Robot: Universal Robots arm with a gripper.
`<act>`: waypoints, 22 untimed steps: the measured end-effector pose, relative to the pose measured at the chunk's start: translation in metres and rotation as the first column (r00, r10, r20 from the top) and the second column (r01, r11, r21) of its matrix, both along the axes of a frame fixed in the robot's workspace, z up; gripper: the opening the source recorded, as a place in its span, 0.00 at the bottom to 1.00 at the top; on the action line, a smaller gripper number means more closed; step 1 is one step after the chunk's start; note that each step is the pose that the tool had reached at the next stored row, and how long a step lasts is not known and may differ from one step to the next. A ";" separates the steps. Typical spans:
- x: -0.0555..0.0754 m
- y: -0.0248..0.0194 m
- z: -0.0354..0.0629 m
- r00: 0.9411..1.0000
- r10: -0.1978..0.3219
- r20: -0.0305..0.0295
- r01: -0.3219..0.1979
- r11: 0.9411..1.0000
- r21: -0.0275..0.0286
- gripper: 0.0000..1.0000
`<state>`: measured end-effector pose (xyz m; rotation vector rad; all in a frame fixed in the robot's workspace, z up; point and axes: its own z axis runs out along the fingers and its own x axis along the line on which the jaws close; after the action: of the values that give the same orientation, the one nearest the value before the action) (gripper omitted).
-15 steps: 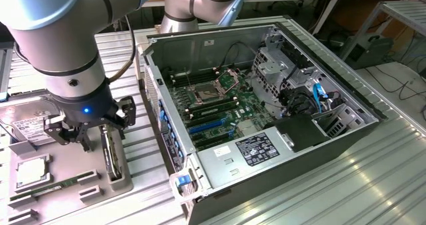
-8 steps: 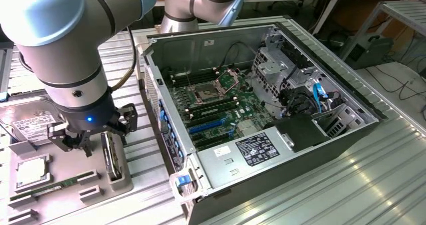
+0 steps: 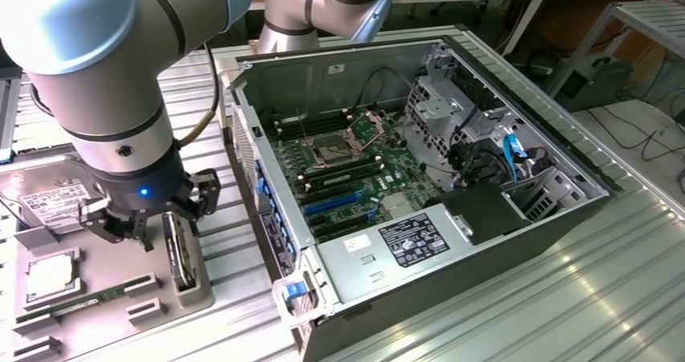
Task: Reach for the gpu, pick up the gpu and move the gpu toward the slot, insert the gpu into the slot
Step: 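Pick up the gpu and move the gpu toward the slot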
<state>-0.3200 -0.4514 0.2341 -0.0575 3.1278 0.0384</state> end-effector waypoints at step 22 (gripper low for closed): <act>0.000 0.0000 0.0000 1.000 0.000 0.000 0.000 1.000 0.000 0.27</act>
<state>-0.3197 -0.4514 0.2341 -0.0575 3.1279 0.0384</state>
